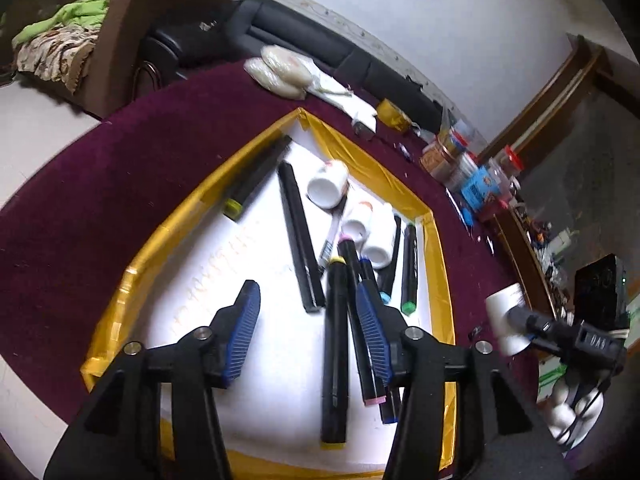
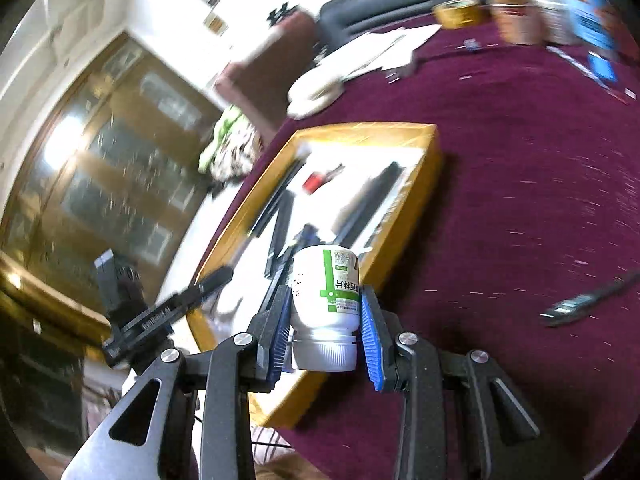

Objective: Organize rigid objects
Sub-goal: 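Carry the bottle and marker to the tray with the left tool and release, then grasp a black pen with the left tool while the right tool grasps a clear pen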

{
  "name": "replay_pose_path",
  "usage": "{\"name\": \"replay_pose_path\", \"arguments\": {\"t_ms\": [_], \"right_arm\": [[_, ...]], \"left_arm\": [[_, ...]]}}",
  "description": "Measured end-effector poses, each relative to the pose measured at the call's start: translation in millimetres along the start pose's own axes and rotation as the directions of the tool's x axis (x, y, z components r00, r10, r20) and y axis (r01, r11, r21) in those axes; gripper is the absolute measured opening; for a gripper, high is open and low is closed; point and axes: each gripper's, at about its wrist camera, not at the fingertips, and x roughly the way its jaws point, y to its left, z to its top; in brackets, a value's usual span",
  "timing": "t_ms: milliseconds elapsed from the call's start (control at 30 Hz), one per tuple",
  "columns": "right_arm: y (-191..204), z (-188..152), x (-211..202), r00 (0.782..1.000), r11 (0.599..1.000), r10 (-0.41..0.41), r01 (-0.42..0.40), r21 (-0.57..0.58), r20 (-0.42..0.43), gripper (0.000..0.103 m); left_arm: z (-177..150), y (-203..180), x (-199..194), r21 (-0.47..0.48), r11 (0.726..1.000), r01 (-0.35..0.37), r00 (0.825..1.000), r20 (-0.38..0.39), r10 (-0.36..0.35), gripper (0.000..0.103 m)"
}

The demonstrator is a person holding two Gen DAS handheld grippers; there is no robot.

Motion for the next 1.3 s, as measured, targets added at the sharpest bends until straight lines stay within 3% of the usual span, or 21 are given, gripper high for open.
{"name": "replay_pose_path", "arguments": {"t_ms": [200,333,633,733,900,1000,1167,1300], "right_arm": [[36.0,-0.7,49.1,0.993,0.992,-0.090,0.082,-0.093,-0.081,0.030],[47.3,-4.4,67.7,0.974,0.969,-0.210,0.196,-0.150,-0.085,0.030],[40.2,-1.3,43.2,0.978,0.972,-0.204,0.199,-0.128,-0.028,0.038],[24.3,-2.5,17.6,0.978,0.973,-0.207,0.210,-0.095,0.040,0.038],[-52.7,-18.2,-56.1,0.946,0.956,-0.286,0.272,0.107,0.150,0.039],[-104.2,-36.6,-100.3,0.919,0.922,-0.346,0.295,0.252,0.191,0.039],[-160.8,-73.4,-148.2,0.887,0.862,-0.417,0.319,0.394,0.195,0.039],[-171.7,-95.0,-162.8,0.861,0.837,-0.477,0.384,0.390,0.175,0.039]], "left_arm": [[4.2,10.1,-12.1,-0.015,0.998,0.053,0.998,0.036,-0.053,0.049],[5.6,12.0,-15.9,-0.015,0.996,0.092,0.995,0.045,-0.091,0.051],[5.5,7.8,-14.2,0.016,0.992,0.128,0.991,0.029,-0.128,0.060],[6.3,6.5,-17.0,-0.001,0.991,0.137,0.990,0.031,-0.137,0.060],[11.0,-19.3,-29.0,0.066,0.983,0.172,0.982,0.063,-0.176,0.068],[11.1,-49.8,-27.7,0.137,0.971,0.197,0.978,0.046,-0.205,0.068],[-3.7,-128.3,0.7,0.301,0.917,0.260,0.966,-0.087,-0.245,0.068],[-27.4,-188.2,38.3,0.411,0.862,0.295,0.951,-0.212,-0.224,0.068]]}}
